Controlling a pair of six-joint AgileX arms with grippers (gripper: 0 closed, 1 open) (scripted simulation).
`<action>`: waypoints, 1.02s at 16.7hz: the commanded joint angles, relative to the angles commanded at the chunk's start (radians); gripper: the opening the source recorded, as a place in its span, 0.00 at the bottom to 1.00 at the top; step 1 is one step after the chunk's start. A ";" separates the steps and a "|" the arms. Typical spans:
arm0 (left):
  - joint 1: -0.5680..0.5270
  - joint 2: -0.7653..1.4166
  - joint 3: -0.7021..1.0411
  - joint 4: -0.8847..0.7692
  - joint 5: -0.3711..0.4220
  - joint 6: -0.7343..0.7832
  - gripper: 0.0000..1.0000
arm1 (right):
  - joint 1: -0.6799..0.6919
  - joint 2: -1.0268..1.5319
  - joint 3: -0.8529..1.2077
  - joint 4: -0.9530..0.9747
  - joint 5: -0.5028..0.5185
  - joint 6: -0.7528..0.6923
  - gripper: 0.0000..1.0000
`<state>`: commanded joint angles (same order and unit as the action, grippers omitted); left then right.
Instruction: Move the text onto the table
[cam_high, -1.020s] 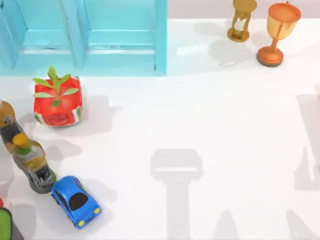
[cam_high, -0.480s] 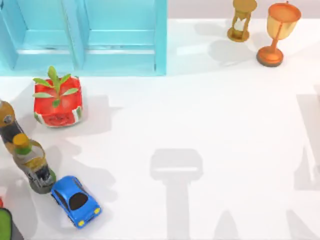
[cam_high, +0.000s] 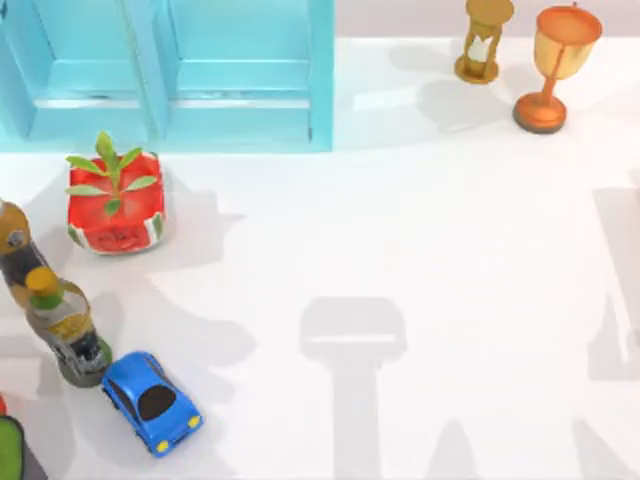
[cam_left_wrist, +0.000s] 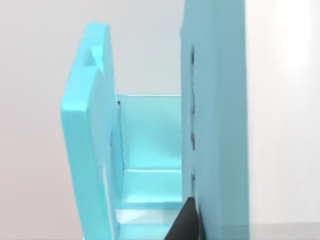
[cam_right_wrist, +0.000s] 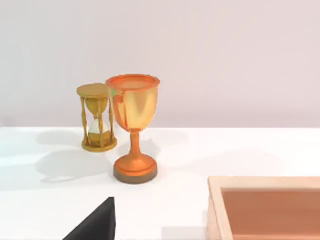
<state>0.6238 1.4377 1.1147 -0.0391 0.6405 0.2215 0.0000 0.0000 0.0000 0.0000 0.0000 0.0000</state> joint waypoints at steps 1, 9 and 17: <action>-0.040 0.004 0.012 0.015 -0.041 -0.041 0.00 | 0.000 0.000 0.000 0.000 0.000 0.000 1.00; -0.620 0.091 0.095 0.206 -0.627 -0.701 0.00 | 0.000 0.000 0.000 0.000 0.000 0.000 1.00; -1.319 0.233 -0.001 0.433 -1.275 -1.603 0.00 | 0.000 0.000 0.000 0.000 0.000 0.000 1.00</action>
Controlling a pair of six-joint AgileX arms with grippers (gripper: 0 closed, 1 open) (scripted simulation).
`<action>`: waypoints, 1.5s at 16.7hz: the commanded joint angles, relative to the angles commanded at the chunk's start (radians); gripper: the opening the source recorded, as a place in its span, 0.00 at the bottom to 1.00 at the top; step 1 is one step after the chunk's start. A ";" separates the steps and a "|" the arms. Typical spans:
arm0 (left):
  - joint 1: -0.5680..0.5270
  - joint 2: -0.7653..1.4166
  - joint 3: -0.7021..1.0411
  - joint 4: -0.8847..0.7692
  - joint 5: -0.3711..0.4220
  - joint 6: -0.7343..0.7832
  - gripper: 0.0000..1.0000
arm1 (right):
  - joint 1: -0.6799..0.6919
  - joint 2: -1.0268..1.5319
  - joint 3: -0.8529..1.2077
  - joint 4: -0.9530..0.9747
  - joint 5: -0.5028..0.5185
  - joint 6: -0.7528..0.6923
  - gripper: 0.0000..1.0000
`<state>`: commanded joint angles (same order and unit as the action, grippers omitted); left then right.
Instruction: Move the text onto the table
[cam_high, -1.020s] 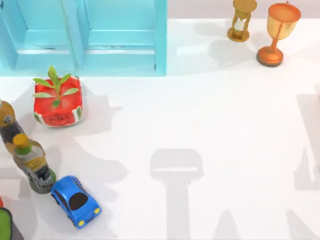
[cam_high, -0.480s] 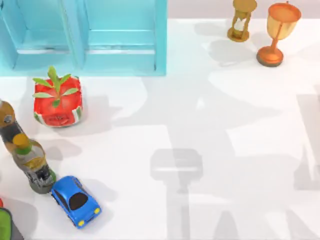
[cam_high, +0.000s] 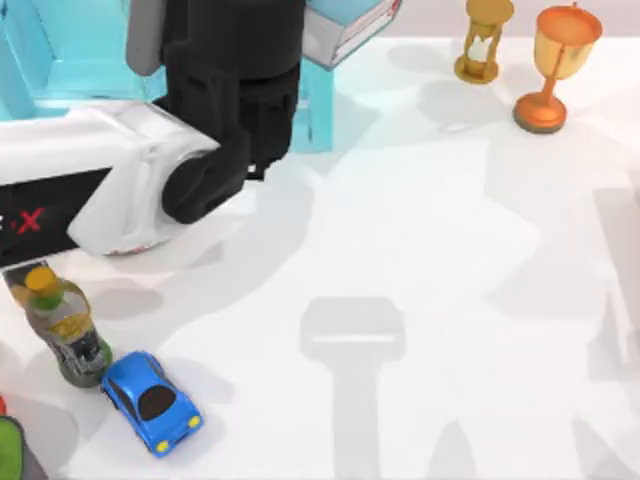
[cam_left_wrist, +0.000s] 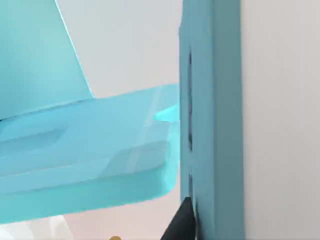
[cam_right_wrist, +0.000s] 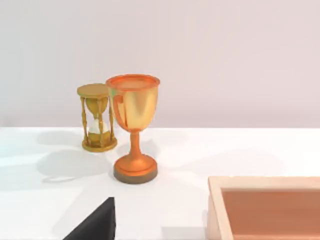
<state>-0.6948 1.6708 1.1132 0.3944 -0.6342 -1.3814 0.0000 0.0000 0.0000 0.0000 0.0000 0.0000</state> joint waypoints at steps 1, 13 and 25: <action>-0.074 0.020 -0.026 0.024 -0.062 -0.100 0.00 | 0.000 0.000 0.000 0.000 0.000 0.000 1.00; -0.460 0.203 -0.263 0.146 -0.359 -0.611 0.00 | 0.000 0.000 0.000 0.000 0.000 0.000 1.00; -0.467 0.211 -0.275 0.150 -0.367 -0.621 0.00 | 0.000 0.000 0.000 0.000 0.000 0.000 1.00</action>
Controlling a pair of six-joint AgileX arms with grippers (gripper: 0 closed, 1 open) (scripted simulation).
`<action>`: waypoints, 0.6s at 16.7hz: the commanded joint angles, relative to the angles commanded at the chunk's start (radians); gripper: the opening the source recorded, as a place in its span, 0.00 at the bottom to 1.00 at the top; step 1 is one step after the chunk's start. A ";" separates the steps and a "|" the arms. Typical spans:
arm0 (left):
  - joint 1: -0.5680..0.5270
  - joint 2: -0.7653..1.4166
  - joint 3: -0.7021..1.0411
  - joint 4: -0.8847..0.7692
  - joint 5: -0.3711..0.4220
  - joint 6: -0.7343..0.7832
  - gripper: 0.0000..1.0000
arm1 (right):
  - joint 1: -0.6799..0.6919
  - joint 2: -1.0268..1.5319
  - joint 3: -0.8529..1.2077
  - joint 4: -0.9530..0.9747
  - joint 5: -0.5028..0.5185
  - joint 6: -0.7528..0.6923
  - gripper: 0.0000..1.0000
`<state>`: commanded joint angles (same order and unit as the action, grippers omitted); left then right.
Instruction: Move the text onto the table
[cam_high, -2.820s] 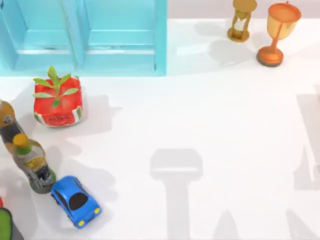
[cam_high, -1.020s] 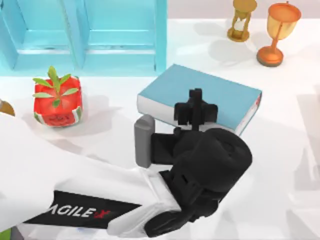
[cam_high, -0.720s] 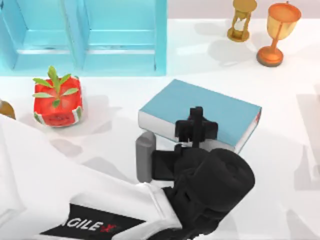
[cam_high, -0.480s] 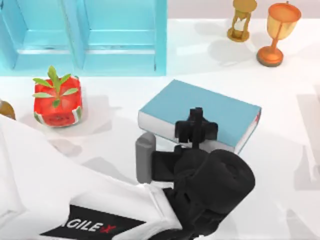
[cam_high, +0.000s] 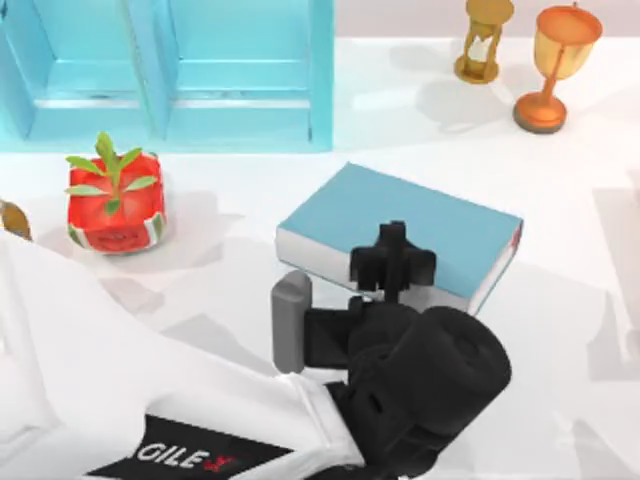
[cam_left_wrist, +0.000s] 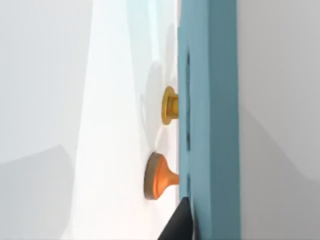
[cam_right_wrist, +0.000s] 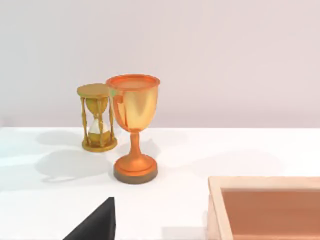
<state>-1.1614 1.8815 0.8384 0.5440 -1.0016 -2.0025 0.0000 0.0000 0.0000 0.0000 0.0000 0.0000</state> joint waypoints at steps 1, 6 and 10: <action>0.000 0.014 -0.004 0.019 0.000 0.000 0.00 | 0.000 0.000 0.000 0.000 0.000 0.000 1.00; -0.001 0.085 -0.026 0.111 0.002 0.001 0.00 | 0.000 0.000 0.000 0.000 0.000 0.000 1.00; -0.001 0.086 -0.026 0.111 0.002 0.001 0.08 | 0.000 0.000 0.000 0.000 0.000 0.000 1.00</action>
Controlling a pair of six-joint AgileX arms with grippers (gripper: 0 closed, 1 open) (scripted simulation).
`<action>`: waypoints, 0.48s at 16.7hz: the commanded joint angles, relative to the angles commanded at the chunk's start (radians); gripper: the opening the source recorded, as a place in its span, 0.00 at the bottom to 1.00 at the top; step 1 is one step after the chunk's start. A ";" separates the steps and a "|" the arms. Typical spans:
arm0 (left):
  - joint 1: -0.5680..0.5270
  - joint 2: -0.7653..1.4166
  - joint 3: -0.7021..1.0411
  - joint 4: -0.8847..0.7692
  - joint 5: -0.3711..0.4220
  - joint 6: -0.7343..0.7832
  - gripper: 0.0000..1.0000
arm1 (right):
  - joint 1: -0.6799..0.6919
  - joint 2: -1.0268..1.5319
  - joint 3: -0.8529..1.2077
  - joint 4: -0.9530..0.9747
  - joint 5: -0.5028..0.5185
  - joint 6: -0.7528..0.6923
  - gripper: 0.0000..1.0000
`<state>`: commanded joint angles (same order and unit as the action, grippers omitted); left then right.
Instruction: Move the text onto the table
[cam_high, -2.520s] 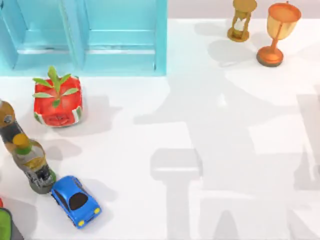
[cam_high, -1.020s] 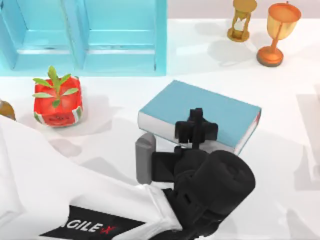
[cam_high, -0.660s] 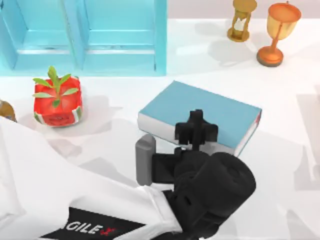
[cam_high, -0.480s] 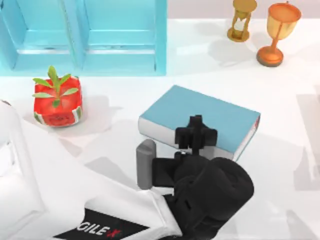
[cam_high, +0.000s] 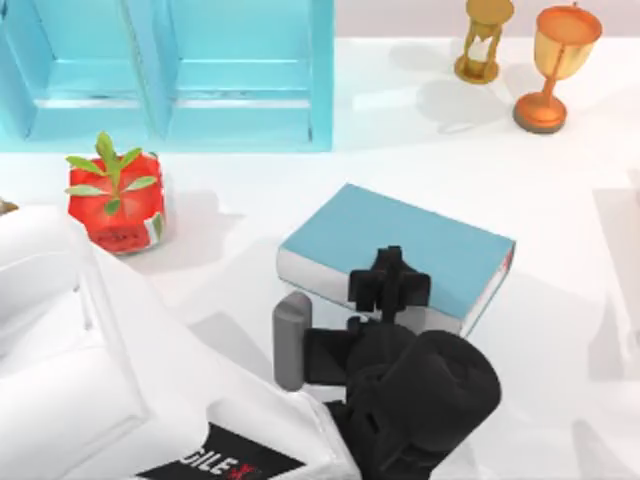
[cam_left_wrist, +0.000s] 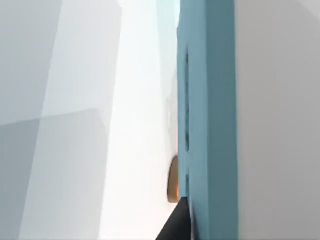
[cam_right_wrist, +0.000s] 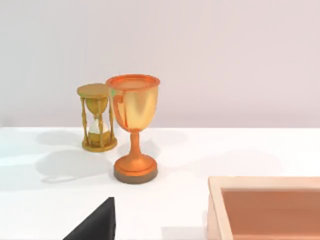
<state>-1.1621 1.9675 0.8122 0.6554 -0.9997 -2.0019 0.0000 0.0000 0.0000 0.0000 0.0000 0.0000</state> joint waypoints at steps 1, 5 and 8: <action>0.000 0.000 0.000 0.000 0.000 0.000 0.15 | 0.000 0.000 0.000 0.000 0.000 0.000 1.00; 0.000 0.000 0.000 0.000 0.000 0.000 0.45 | 0.000 0.000 0.000 0.000 0.000 0.000 1.00; 0.000 0.000 0.000 0.000 0.000 0.000 0.68 | 0.000 0.000 0.000 0.000 0.000 0.000 1.00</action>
<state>-1.1621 1.9675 0.8122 0.6554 -0.9997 -2.0019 0.0000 0.0000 0.0000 0.0000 0.0000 0.0000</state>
